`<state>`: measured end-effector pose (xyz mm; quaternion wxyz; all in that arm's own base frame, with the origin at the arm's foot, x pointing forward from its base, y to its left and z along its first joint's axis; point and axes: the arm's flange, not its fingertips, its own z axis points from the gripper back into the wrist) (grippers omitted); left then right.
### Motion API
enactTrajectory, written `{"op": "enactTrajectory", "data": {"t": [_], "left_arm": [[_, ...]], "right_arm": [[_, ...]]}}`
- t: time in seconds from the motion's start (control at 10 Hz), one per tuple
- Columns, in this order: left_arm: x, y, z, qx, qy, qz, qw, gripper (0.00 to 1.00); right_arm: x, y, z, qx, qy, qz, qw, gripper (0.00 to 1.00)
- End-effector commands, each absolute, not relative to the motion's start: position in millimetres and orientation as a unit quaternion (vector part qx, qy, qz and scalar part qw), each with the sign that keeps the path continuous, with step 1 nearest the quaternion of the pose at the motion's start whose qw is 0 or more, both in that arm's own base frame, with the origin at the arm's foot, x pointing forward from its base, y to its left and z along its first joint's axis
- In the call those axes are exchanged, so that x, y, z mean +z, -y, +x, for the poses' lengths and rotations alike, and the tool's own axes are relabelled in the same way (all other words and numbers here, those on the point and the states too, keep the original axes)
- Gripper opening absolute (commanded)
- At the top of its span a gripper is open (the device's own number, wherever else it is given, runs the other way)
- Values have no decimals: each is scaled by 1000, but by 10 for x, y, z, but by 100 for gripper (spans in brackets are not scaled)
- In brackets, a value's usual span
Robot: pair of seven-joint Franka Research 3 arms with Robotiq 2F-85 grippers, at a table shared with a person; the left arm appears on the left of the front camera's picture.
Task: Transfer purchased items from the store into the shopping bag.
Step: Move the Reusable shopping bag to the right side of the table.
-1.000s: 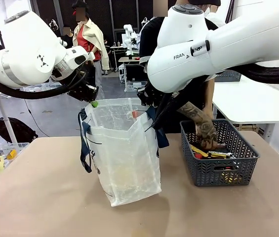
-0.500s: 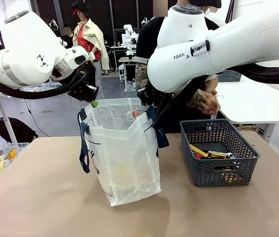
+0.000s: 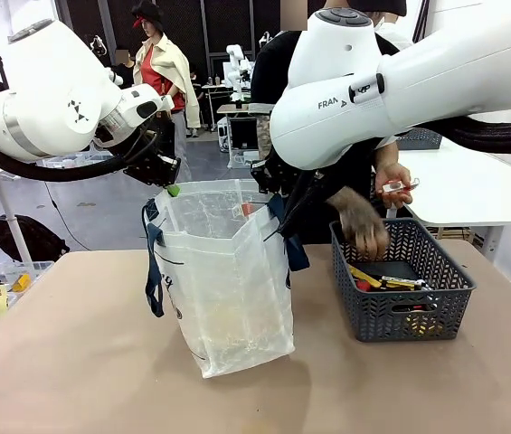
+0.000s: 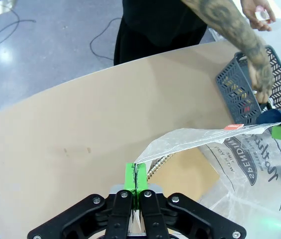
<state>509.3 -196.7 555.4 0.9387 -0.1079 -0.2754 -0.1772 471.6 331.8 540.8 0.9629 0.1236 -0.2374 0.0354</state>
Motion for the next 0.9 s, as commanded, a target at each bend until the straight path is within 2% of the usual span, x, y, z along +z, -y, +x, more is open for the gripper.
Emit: {"op": "enactTrajectory", "data": {"t": [0.0,0.8], "left_arm": [[5577,1930,5100,-170,278,-104,940,0],[5577,1930,5100,-170,278,-104,940,0]], "right_arm": [[5418,-3296,4718,34,238,122,963,0],[5418,-3296,4718,34,238,122,963,0]]}}
